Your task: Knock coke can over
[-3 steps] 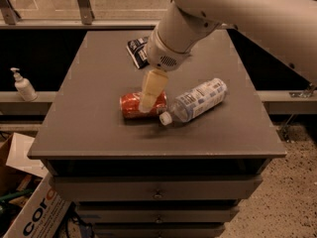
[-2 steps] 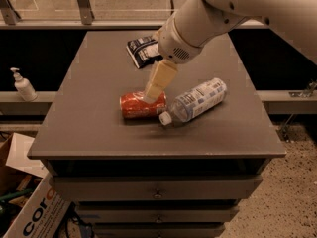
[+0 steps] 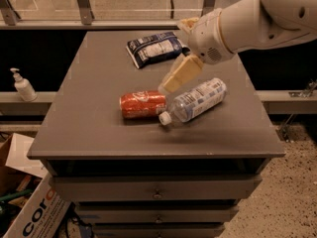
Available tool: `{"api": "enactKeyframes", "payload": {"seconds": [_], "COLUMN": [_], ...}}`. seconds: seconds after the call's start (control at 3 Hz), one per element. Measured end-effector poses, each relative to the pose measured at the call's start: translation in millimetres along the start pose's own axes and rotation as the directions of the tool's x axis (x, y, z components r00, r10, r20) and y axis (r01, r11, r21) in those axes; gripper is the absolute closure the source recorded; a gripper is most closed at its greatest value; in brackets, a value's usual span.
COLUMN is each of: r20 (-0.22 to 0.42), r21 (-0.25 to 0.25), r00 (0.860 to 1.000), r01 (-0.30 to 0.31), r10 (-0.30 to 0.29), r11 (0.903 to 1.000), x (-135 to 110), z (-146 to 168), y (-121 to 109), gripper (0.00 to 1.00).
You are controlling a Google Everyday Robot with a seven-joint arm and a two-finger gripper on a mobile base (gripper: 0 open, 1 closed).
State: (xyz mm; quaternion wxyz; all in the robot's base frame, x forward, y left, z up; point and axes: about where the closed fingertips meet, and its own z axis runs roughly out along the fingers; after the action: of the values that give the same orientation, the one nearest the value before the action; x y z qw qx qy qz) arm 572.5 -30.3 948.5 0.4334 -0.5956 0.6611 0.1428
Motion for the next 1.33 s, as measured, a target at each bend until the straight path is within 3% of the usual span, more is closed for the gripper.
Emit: {"api": "enactKeyframes", "payload": {"seconds": [0.67, 1.33], "r20": [0.027, 0.063], "r21": [0.006, 0.120], "r00": [1.000, 0.997], "r01": [-0.003, -0.052], "r10": [0.003, 0.044], "r11": [1.0000, 0.9914], "x": [-4.1, 15.1], "z": [-7.7, -38.6], "y": [1.4, -28.9], "gripper": [0.00, 0.00]}}
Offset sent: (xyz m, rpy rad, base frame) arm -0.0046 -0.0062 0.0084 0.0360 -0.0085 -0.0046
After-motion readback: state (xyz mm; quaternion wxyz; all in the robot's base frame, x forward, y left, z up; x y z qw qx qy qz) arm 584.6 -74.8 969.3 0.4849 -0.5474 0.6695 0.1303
